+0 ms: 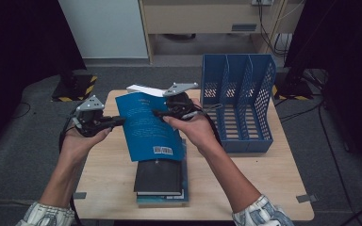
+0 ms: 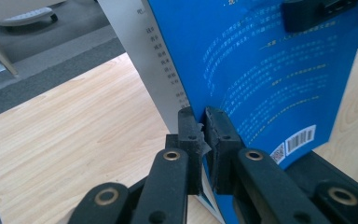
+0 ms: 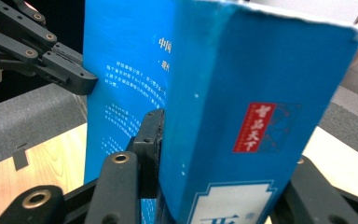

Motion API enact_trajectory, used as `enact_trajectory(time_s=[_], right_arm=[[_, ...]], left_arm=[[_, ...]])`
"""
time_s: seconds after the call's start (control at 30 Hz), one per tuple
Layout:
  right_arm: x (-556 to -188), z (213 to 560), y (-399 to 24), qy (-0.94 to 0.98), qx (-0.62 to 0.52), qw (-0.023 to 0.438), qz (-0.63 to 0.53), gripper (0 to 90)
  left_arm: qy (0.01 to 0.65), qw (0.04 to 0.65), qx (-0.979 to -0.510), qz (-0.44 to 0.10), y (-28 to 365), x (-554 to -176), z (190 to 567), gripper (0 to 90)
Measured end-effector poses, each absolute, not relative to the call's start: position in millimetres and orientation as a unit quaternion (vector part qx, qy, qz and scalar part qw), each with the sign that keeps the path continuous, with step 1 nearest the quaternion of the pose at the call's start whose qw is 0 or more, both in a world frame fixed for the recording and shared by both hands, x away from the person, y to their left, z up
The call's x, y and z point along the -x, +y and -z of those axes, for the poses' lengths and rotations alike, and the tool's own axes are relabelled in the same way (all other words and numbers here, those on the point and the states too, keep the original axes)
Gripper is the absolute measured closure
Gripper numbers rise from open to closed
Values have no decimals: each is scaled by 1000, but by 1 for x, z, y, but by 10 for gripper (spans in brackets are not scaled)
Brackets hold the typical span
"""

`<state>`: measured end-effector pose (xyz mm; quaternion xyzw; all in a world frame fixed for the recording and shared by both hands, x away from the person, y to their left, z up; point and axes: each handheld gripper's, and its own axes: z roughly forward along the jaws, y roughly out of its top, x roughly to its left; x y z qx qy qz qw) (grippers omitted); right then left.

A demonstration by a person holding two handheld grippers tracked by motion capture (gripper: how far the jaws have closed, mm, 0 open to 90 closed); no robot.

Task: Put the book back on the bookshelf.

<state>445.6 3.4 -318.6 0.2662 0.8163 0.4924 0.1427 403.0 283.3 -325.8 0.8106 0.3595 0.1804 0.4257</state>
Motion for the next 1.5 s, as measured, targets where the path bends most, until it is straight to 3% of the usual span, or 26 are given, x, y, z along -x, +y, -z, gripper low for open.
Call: enact_trajectory(time_s=[0.27, 0.63, 0.9, 1.1, 1.33, 1.47, 1.5], right_arm=[[-456, 318, 1, 800, -273, 167, -508, 591], [-432, 327, -14, 802, -246, 170, -517, 585], [-416, 328, -18, 802, -229, 164, -526, 464], [-415, 325, -18, 811, -218, 155, -520, 434], [-409, 319, -13, 811, -200, 147, -530, 270], [-409, 318, -13, 809, -200, 143, -535, 317], [-410, 317, -14, 811, -196, 146, -531, 384]], left_arm=[[361, 429, -807, -184, 281, -425, 322, 854], [351, 437, -809, -179, 277, -405, 327, 847], [347, 435, -809, -191, 275, -397, 327, 829], [349, 442, -803, -195, 275, -395, 329, 813], [350, 446, -799, -202, 274, -393, 331, 790], [351, 446, -798, -204, 273, -393, 332, 783], [351, 446, -798, -205, 273, -393, 332, 774]])
